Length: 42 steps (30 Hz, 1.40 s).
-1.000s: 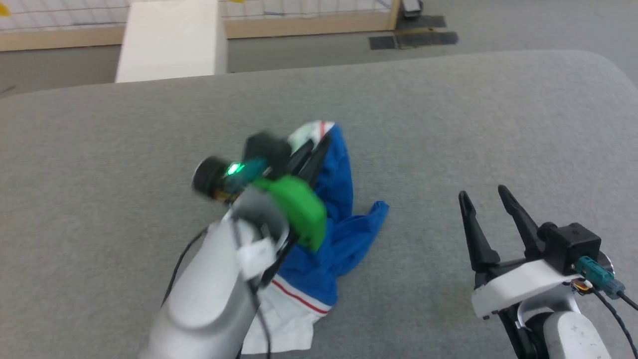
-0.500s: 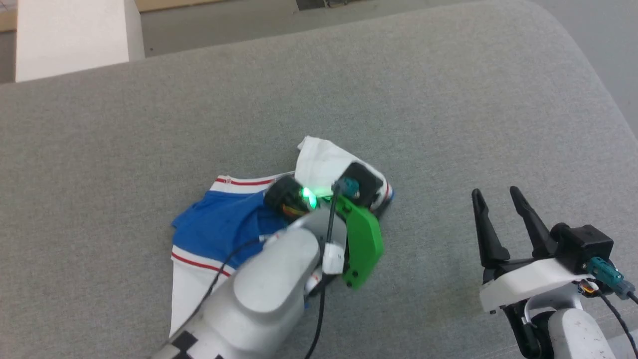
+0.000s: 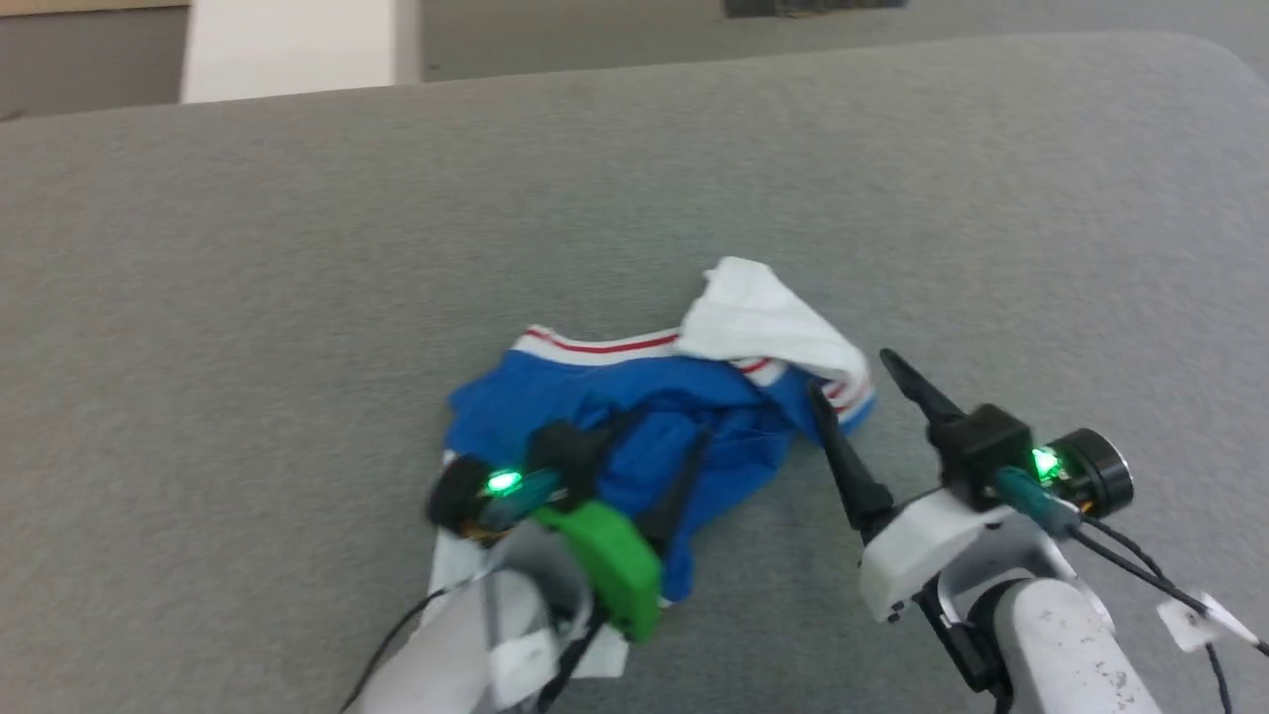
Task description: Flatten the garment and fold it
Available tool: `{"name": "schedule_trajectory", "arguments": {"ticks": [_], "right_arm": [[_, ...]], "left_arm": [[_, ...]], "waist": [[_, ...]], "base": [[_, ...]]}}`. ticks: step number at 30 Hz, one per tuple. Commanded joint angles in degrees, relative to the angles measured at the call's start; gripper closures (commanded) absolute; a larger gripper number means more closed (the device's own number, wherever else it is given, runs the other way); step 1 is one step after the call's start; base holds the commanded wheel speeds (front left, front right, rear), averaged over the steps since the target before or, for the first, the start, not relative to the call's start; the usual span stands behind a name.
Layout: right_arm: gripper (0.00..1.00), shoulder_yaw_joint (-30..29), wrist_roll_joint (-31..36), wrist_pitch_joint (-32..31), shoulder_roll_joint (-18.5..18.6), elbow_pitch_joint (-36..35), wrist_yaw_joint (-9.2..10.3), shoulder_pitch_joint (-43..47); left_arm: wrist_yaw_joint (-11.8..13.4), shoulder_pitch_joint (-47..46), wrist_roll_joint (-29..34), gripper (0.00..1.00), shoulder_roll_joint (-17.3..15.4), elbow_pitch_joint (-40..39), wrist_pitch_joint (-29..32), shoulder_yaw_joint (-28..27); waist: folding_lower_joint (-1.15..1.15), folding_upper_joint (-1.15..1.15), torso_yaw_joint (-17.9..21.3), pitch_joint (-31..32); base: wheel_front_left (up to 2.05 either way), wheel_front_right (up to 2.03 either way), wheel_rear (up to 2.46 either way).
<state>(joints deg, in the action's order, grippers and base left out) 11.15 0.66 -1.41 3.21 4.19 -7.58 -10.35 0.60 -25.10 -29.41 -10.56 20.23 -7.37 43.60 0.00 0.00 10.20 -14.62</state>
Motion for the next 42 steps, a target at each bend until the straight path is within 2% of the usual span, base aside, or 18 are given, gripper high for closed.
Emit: {"name": "schedule_trajectory", "arguments": {"ticks": [1,6,10,13,17,18,19,20,21,24,30,31,33,37,38,39,40,42], "right_arm": [[0.00,0.50,1.37,-1.25,0.76,0.61,0.09,-1.25],[0.00,-2.08,5.74,-6.85,0.96,3.46,0.09,-2.14],[0.00,-5.71,8.14,-9.54,0.46,4.16,0.09,-2.75],[0.00,-7.17,9.62,-11.95,0.29,4.58,0.09,-3.29],[0.00,-7.92,10.41,-16.26,0.37,5.38,0.09,-4.03],[0.09,-8.14,10.39,-17.07,0.54,5.36,0.09,-4.26],[0.42,-8.42,10.32,-17.54,0.66,5.28,0.09,-4.45],[0.57,-9.00,10.29,-18.18,0.82,5.24,0.09,-4.65],[1.00,-10.22,9.09,-20.46,1.45,5.38,0.09,-5.30],[1.00,-12.95,6.69,-18.58,1.00,3.91,0.09,-6.10],[1.00,-28.02,-2.38,-15.49,-0.25,2.73,0.09,-6.06],[1.00,-31.62,-5.77,-15.55,-0.28,4.06,0.09,-5.65],[1.00,-35.99,-8.52,-15.84,-0.30,6.90,0.09,-4.65],[1.00,-40.25,-10.84,-16.53,-0.32,13.35,0.09,-2.96],[0.81,-40.56,-10.80,-16.17,-0.32,14.22,0.09,-2.73],[0.21,-40.72,-10.69,-15.41,-0.32,14.87,0.09,-2.49],[0.00,-41.05,-10.68,-14.64,-0.32,15.27,0.09,-2.36],[0.00,-41.77,-11.03,-12.29,-0.32,15.71,0.09,-2.23]], "left_arm": [[1.87,2.02,0.56,0.00,-1.49,-1.76,-2.13,-1.26],[8.59,7.66,1.77,0.00,-5.08,-8.37,-6.87,-7.34],[11.76,10.58,3.15,0.00,-6.29,-12.34,-7.55,-12.34],[12.68,12.54,4.42,0.00,-6.23,-15.39,-7.60,-16.22],[12.37,15.34,5.69,0.00,-5.80,-17.54,-7.61,-20.08],[12.18,15.94,5.93,0.00,-5.58,-17.88,-7.62,-20.90],[11.91,16.35,6.10,0.00,-5.41,-18.08,-7.62,-21.51],[11.57,16.78,6.33,0.00,-5.20,-18.20,-7.62,-22.22],[10.03,18.01,7.44,0.00,-4.14,-18.14,-7.62,-24.42],[9.16,18.72,7.95,0.00,-3.55,-17.75,-7.62,-25.55],[7.58,19.89,8.65,0.00,-2.82,-16.58,-7.63,-27.03],[7.28,20.01,8.79,0.00,-2.71,-16.34,-7.63,-27.29],[6.80,20.24,8.95,0.00,-2.55,-16.04,-7.63,-27.58],[5.69,20.59,9.19,0.00,-2.45,-15.14,-7.63,-27.44],[5.44,20.65,9.22,0.00,-2.45,-14.89,-7.63,-27.31],[5.20,20.71,9.26,0.00,-2.47,-14.57,-7.63,-27.13],[5.04,20.75,9.31,0.00,-2.50,-14.32,-7.63,-26.97],[4.61,20.81,9.34,0.00,-2.54,-13.81,-7.62,-26.48]], "waist": [[0.00,0.00,-4.90,1.55],[0.00,0.00,-8.82,1.42],[0.00,0.00,-10.94,1.23],[0.00,0.00,-12.03,1.11],[0.00,0.00,-12.79,1.17],[0.00,0.00,-12.93,1.20],[0.00,0.00,-13.03,1.22],[0.00,0.00,-13.12,1.28],[0.00,0.00,-13.12,1.50],[0.00,0.00,-12.55,1.90],[0.00,0.00,-11.20,3.24],[0.00,0.00,-10.93,3.62],[0.00,0.00,-10.52,4.12],[0.00,0.00,-9.81,4.90],[0.00,0.00,-9.69,5.04],[0.00,0.00,-9.48,5.24],[0.00,0.00,-9.31,5.41],[0.00,0.00,-8.92,5.79]], "base": [[0.00,0.00,0.00],[0.00,0.00,0.00],[0.00,0.00,0.00],[0.00,0.00,0.00],[0.00,0.00,0.00],[0.00,0.00,0.00],[0.00,0.00,0.00],[0.00,0.00,0.00],[0.00,0.00,0.00],[0.00,0.00,0.00],[0.00,0.00,0.00],[0.00,0.00,0.00],[0.00,0.00,0.00],[0.00,0.00,0.00],[0.00,0.00,0.00],[0.00,0.00,0.00],[0.00,0.00,0.00],[0.00,0.00,0.00]]}}
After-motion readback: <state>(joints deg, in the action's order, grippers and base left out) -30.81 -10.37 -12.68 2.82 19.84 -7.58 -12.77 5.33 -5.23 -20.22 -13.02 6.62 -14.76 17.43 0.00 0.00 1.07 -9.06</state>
